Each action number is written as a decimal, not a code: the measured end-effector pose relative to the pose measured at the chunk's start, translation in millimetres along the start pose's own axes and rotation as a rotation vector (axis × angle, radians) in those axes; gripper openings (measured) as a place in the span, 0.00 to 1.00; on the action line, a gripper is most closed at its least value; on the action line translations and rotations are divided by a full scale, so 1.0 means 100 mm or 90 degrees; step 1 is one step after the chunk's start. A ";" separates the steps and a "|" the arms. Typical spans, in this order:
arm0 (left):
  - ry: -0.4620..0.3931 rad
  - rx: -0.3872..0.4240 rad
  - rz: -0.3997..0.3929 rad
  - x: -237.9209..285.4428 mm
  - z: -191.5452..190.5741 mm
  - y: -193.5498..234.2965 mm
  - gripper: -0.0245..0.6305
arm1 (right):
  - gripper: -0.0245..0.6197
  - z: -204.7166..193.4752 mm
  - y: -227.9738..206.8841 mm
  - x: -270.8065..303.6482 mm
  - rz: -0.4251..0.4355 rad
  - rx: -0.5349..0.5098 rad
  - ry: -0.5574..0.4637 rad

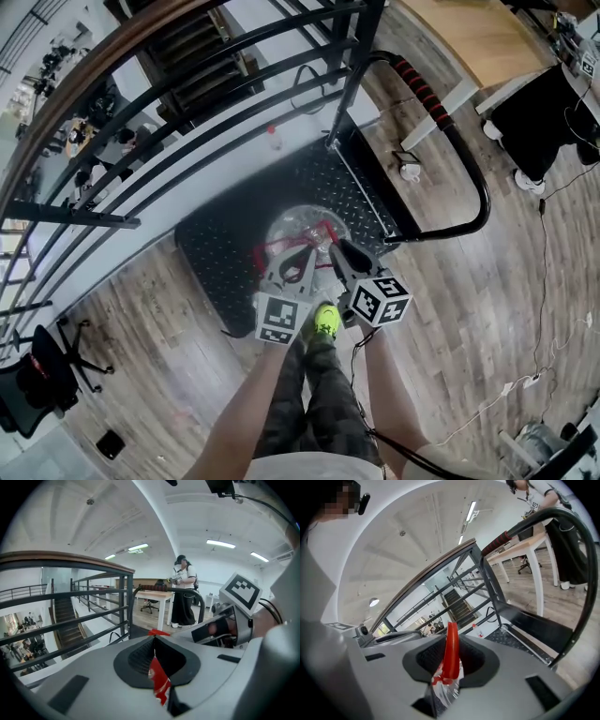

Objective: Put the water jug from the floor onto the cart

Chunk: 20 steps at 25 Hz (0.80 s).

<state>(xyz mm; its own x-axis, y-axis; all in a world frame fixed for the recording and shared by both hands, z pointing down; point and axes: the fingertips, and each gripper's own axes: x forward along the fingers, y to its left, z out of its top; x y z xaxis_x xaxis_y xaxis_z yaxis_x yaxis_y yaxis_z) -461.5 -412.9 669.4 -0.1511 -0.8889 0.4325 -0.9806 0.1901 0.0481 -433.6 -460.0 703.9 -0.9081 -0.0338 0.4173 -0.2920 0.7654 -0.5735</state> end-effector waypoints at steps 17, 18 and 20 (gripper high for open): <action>0.020 -0.015 -0.009 0.13 -0.17 -0.17 0.06 | 0.16 0.13 -0.79 -0.26 -0.095 0.043 -0.033; 0.019 -0.015 -0.011 0.14 -0.16 -0.19 0.06 | 0.16 0.12 -0.81 -0.27 -0.095 0.042 -0.030; 0.018 -0.017 -0.011 0.17 -0.16 -0.20 0.06 | 0.16 0.11 -0.87 -0.25 -0.097 0.038 -0.024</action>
<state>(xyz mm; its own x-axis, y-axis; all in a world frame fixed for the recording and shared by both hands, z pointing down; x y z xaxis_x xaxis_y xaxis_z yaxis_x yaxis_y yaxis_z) -442.5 -425.2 689.9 -0.1298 -0.8804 0.4561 -0.9793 0.1859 0.0803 -388.4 -532.6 735.4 -0.8625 -0.1708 0.4763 -0.4427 0.7107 -0.5467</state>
